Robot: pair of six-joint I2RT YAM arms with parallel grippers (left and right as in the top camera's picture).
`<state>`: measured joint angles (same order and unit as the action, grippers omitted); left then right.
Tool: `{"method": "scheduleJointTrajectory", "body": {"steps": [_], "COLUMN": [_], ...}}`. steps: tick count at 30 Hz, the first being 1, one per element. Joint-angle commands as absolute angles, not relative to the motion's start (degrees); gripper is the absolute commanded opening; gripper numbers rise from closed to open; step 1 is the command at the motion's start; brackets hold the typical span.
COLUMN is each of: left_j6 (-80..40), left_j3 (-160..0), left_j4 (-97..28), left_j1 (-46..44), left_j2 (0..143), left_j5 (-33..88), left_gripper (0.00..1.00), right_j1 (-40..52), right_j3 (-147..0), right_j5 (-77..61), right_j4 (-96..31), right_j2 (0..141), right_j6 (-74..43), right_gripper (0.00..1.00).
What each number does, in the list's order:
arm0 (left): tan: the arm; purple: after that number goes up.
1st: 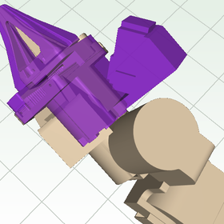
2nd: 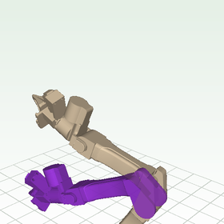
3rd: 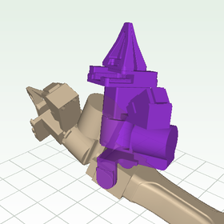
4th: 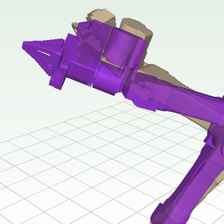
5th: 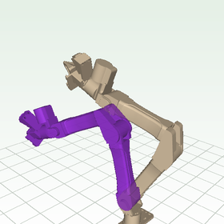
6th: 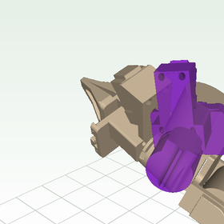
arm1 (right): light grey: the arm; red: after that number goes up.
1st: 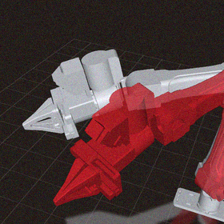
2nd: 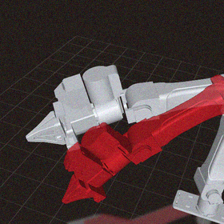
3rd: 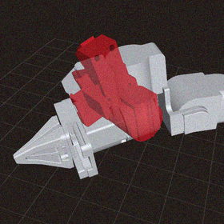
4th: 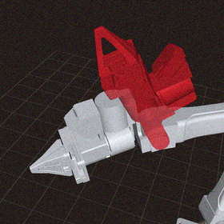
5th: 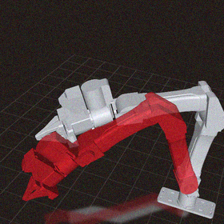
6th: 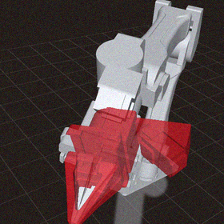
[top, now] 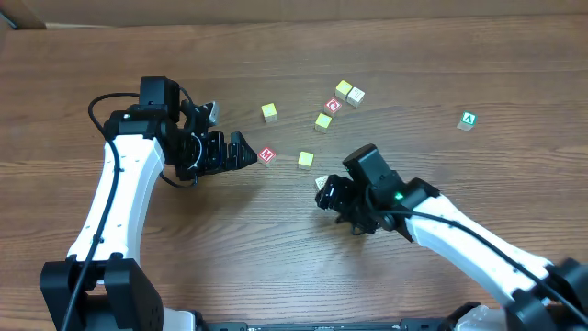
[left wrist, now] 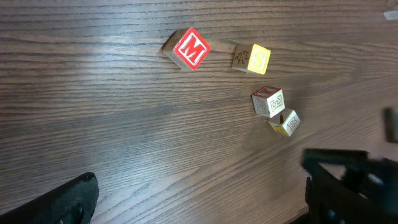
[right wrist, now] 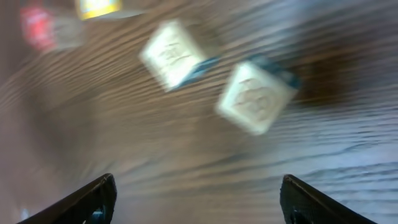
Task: Flip 4 blocks
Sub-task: 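Lower the right gripper and grasp the blue-lettered X block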
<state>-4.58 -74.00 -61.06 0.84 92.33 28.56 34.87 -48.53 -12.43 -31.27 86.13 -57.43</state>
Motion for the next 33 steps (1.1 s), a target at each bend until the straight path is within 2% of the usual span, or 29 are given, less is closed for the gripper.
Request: {"method": "scheduleJointTrajectory", "body": {"steps": [1, 4, 11, 28, 33], "left_j6": [-5.3, -5.34, -5.37, -5.37, -5.37], "left_j3": [-75.16, -75.16, -75.16, -75.16, -75.16], "left_j4": [-60.82, -60.4, -60.34, -60.42, -60.51], "left_j1": [0.6, 0.6, 0.6, 0.6, 0.6], "left_j2": [92.68, 92.68, 92.68, 92.68, 92.68], "left_j5": [29.39, 29.41, 29.41, 29.41, 29.41], "left_gripper": [1.0, 1.0, 1.0, 1.0, 1.0], "right_j1": [34.37, 34.39, 34.37, 34.39, 34.37], "right_j3": [-49.58, -49.58, -49.58, -49.58, -49.58], "right_j5": [-8.91, -6.26, -1.3, -0.73, -0.47], "right_j4": [-31.11, -31.53, -29.71, -25.98, -25.06], "right_j2": [89.23, 90.26, 90.26, 94.35, 94.67], "right_j6": [-62.41, -64.62, -69.21, -72.05, -72.05], "right_gripper": [0.82, 0.76, 0.67, 0.62, 0.56]}}
